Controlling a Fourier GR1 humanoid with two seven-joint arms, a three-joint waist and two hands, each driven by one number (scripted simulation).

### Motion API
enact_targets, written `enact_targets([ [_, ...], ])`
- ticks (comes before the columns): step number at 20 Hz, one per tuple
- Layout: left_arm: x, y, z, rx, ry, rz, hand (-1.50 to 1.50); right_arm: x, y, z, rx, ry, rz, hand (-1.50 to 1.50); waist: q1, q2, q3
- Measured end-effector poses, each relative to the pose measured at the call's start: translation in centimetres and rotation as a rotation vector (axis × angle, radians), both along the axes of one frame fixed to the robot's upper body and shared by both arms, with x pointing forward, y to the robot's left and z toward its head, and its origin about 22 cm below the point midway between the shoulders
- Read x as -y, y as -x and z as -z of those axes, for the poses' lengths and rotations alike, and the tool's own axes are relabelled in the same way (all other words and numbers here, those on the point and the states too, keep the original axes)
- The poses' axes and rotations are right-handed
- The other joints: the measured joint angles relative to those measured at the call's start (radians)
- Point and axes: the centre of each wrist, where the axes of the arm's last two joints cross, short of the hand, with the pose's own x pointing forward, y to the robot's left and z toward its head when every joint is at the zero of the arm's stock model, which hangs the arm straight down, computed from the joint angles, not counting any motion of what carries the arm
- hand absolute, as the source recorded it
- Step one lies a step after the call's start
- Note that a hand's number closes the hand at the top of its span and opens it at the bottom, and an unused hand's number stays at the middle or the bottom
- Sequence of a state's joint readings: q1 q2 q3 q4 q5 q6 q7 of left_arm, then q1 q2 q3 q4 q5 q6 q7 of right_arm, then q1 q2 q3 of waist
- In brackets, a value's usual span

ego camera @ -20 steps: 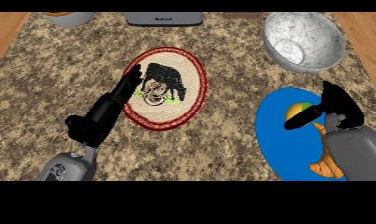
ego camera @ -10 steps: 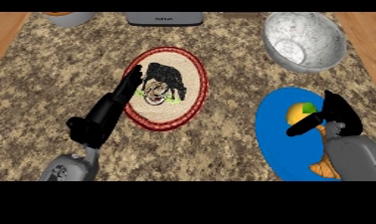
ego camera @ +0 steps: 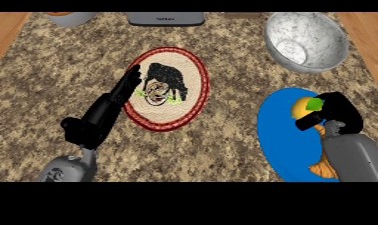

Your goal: Pick the lemon from the plate and place it in the bowl

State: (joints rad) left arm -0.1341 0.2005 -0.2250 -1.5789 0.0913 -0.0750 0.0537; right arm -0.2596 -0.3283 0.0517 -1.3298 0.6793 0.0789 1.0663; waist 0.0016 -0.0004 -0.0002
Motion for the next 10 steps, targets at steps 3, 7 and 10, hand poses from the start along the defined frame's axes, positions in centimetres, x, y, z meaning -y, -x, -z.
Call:
enact_targets([
  [3,0.1,0.0,-0.3,-0.002,-0.002,0.0,0.0,-0.5,-0.5,0.1,0.02,0.018,-0.024,1.5,0.001,0.0,0.0],
  [7,1.1,-0.1,-0.4,0.005,-0.001,0.04,0.0,-5.8,-3.2,-1.4,0.057,0.039,-0.257,1.5,0.042,0.008,0.0],
  [10,1.8,-0.4,-0.6,0.016,0.001,0.076,0.0,-10.3,-5.0,-2.9,0.074,0.05,-0.467,1.5,0.077,0.018,0.0],
])
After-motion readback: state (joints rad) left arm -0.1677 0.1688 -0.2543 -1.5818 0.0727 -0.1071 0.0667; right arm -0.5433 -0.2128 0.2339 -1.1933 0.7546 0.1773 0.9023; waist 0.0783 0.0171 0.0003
